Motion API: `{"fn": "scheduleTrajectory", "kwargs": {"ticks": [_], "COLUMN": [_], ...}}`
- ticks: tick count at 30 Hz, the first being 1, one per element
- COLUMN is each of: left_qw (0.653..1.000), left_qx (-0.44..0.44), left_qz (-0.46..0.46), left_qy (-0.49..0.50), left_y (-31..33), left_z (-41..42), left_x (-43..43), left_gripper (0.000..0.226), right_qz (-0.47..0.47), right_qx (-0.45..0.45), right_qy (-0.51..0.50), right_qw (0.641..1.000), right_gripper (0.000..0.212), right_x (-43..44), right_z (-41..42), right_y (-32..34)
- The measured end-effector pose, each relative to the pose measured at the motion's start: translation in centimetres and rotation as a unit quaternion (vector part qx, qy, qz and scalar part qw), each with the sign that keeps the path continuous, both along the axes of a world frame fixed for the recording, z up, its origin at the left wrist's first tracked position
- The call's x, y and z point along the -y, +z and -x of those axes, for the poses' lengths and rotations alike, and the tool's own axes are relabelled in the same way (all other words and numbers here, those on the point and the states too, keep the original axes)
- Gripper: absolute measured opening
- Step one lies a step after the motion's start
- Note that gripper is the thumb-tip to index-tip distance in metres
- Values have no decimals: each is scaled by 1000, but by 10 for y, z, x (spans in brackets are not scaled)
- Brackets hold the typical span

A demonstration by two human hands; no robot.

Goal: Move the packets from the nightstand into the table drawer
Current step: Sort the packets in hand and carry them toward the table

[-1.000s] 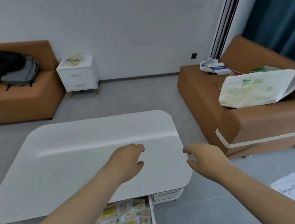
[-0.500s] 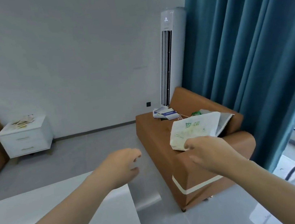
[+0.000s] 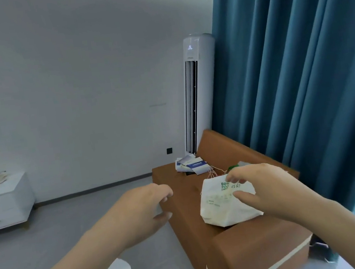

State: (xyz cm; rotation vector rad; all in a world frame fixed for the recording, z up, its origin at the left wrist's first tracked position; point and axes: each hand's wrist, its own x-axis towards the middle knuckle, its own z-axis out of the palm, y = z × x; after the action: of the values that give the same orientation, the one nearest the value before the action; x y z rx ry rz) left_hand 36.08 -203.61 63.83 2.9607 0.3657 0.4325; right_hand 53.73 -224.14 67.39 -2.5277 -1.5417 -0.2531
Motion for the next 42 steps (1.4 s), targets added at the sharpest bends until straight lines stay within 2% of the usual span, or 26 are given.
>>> {"fn": "scheduleTrajectory", "kwargs": {"ticks": [4,9,19,27,42], "left_qw": [999,998,994,987,970], "left_qx": [47,61,62,55,35], "left_qz": [-7,-11,-32,-17,-10], "left_qy": [-18,-6,83,151,240], "left_y": [8,8,11,1,-3], "left_z": [-51,-117,-226,-257,-294], "left_x": [-41,-85,-160,-251,-519], "left_gripper": [27,30,29,29,37], "right_qz": [-18,-28,5,21,29], "right_qx": [-4,8,35,22,-3], "right_qy": [28,53,148,224,281], "right_qw": [999,998,988,974,959], "right_gripper": [29,30,33,34,37], "right_x": [-45,-99,-206,-325,-625], "right_z": [-47,-116,-246,-300,-353], "right_y": [11,9,11,-4,-13]}}
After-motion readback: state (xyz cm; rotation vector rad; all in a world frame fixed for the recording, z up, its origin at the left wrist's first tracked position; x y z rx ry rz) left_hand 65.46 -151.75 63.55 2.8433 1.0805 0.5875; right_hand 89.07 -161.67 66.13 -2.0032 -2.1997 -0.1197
